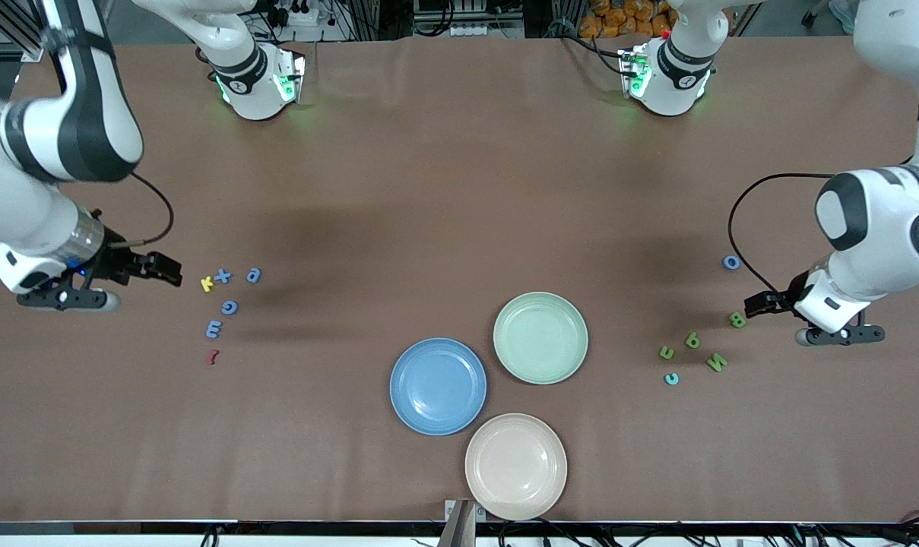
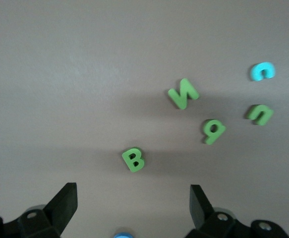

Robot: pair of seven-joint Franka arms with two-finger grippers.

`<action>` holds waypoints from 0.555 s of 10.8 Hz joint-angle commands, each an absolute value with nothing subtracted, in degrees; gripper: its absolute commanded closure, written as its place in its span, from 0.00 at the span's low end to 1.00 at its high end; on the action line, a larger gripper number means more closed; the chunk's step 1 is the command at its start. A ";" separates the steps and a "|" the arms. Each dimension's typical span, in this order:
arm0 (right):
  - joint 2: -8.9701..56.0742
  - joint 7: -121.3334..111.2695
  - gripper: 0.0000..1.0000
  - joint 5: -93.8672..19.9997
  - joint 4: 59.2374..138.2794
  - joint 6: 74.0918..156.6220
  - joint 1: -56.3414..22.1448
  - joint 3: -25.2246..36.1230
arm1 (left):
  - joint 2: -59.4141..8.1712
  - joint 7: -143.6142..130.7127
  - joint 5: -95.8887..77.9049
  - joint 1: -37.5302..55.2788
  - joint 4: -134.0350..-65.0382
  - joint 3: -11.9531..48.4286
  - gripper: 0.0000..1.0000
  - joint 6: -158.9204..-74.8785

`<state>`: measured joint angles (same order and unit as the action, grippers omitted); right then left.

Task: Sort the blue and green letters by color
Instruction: 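Lower the right gripper to blue 3 while the left gripper nears green B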

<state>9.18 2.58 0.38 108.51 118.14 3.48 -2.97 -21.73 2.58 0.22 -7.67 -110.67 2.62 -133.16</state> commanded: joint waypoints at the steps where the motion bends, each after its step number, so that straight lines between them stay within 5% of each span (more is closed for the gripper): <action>1: 16.68 2.37 0.00 2.11 107.67 125.14 7.29 -3.52 | -27.66 -1.39 -0.09 -7.38 -110.66 2.29 0.00 -138.23; 6: 23.98 5.52 0.00 2.11 107.67 133.65 8.44 -3.52 | -32.78 -1.49 0.18 -7.73 -111.44 2.29 0.00 -146.51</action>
<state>19.99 2.72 1.38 108.58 128.82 7.56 -2.77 -31.96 -0.36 0.20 -7.65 -111.21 2.38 -144.17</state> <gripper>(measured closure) 0.000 0.000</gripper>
